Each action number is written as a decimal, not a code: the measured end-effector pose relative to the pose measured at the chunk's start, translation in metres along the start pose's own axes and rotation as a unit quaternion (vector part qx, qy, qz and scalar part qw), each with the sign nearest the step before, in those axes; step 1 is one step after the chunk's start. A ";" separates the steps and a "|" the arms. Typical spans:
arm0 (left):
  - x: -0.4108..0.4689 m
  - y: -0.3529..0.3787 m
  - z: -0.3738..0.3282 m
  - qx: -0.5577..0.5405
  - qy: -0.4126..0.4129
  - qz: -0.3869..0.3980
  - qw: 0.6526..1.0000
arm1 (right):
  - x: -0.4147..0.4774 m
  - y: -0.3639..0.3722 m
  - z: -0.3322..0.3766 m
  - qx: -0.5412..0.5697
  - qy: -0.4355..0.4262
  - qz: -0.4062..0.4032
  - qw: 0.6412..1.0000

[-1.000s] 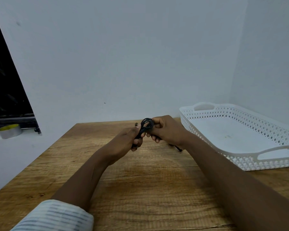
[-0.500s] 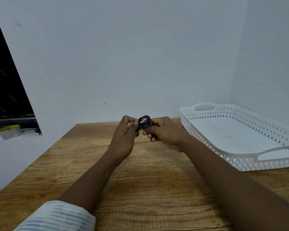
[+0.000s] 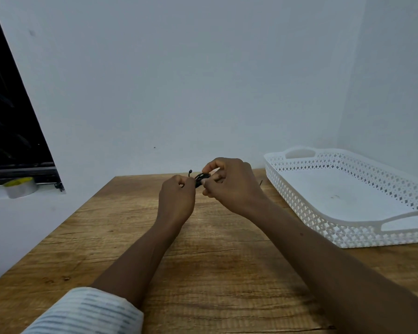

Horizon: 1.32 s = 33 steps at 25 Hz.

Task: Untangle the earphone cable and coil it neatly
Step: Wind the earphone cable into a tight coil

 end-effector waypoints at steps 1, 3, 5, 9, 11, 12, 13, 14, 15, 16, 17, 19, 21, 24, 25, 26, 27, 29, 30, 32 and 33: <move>-0.001 0.000 0.001 -0.001 -0.006 -0.001 1.000 | -0.002 0.003 0.004 -0.022 -0.032 0.014 0.999; -0.002 -0.001 0.001 0.004 -0.005 -0.004 1.000 | -0.005 0.008 0.007 -0.045 -0.075 0.037 0.995; -0.002 -0.002 0.001 0.015 0.002 -0.008 1.000 | -0.004 0.010 0.001 -0.023 -0.067 0.051 0.996; -0.002 0.001 -0.003 0.028 0.037 0.030 0.998 | 0.002 0.008 -0.019 0.080 0.013 0.075 0.994; -0.004 0.006 -0.007 0.038 0.065 0.059 0.995 | 0.004 0.006 -0.025 0.078 0.031 0.062 0.995; -0.005 0.007 -0.008 0.042 0.078 0.068 0.994 | 0.004 0.005 -0.028 0.074 0.040 0.055 0.995; -0.005 0.008 -0.008 0.045 0.090 0.074 0.992 | 0.004 0.004 -0.028 0.065 0.043 0.052 0.996; -0.005 0.008 -0.008 0.049 0.102 0.076 0.991 | 0.003 0.004 -0.028 0.057 0.041 0.051 0.996; -0.004 0.007 -0.009 0.056 0.113 0.072 0.989 | 0.003 0.004 -0.026 0.058 0.037 0.046 0.997; -0.003 0.005 -0.009 0.063 0.124 0.066 0.988 | 0.003 0.005 -0.024 0.074 0.036 0.036 0.996; -0.003 0.004 -0.011 0.067 0.134 0.061 0.987 | 0.003 0.004 -0.022 0.098 0.042 0.022 0.994; -0.004 0.002 -0.015 0.069 0.150 0.055 0.985 | 0.002 0.003 -0.020 0.142 0.062 -0.012 0.988; -0.004 0.001 -0.018 0.071 0.164 0.048 0.983 | 0.001 0.001 -0.016 0.147 0.061 -0.029 0.987; -0.003 -0.001 -0.019 0.085 0.178 0.041 0.979 | 0.000 0.001 -0.010 0.077 0.016 -0.032 0.996; -0.003 -0.001 -0.018 0.090 0.182 0.041 0.978 | 0.000 0.002 -0.007 0.046 -0.002 -0.028 0.999; -0.003 -0.001 -0.018 0.098 0.187 0.044 0.977 | 0.000 0.003 -0.006 0.021 -0.015 -0.022 0.999; -0.004 -0.001 -0.019 0.107 0.191 0.046 0.975 | -0.001 0.002 -0.004 0.006 -0.020 -0.017 1.000; -0.005 0.000 -0.020 0.119 0.195 0.053 0.972 | -0.001 0.000 -0.003 -0.003 -0.018 -0.015 1.000; -0.005 0.000 -0.020 0.120 0.197 0.057 0.971 | -0.002 -0.001 -0.003 -0.001 -0.015 -0.015 1.000; -0.005 0.000 -0.021 0.125 0.203 0.067 0.969 | -0.002 -0.001 -0.004 0.009 -0.004 -0.014 1.000; -0.006 0.000 -0.022 0.130 0.207 0.072 0.967 | -0.002 -0.001 -0.004 0.013 0.000 -0.013 1.000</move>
Point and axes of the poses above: each hand's wrist, its own x-axis towards the middle knuckle, its own y-axis out of the palm, z = x × y, the point moved 6 cm from there along x, towards the middle knuckle, and after that the axes turned 3 degrees about -x, right-handed, at the moved point
